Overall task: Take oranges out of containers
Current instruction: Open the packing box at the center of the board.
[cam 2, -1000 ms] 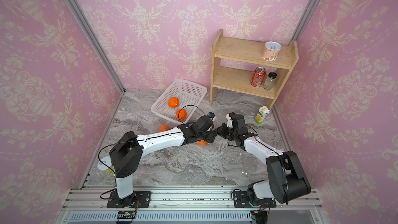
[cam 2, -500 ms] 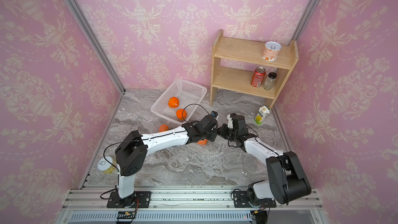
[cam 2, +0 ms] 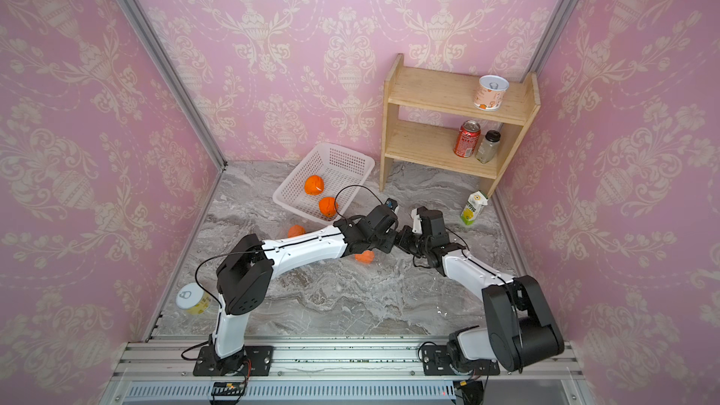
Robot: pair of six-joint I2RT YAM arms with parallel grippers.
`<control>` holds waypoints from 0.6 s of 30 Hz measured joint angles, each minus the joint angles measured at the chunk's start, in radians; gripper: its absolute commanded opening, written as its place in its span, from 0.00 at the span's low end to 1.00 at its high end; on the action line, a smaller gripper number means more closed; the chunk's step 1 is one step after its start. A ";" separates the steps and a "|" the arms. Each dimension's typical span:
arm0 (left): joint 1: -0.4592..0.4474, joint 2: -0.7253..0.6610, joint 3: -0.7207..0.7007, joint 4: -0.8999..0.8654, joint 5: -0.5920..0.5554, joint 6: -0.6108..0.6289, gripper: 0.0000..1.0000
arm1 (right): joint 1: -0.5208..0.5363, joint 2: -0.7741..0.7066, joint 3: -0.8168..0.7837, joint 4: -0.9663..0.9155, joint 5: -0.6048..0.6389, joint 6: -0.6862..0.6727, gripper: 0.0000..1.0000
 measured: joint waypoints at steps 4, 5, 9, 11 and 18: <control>0.000 0.000 0.000 -0.002 0.000 0.003 0.00 | 0.000 0.000 0.000 -0.002 0.000 0.000 0.00; 0.000 0.000 0.000 -0.002 0.000 0.003 0.00 | 0.000 0.000 -0.001 -0.002 0.000 0.000 0.00; 0.000 0.000 0.000 -0.001 0.003 0.003 0.00 | -0.003 0.000 -0.012 0.006 0.000 0.003 0.00; 0.001 0.000 0.000 -0.001 0.009 0.003 0.00 | -0.006 0.000 -0.023 0.016 0.000 0.007 0.00; 0.019 -0.022 -0.030 0.020 0.042 0.004 0.00 | -0.011 -0.003 -0.045 0.053 -0.008 0.022 0.00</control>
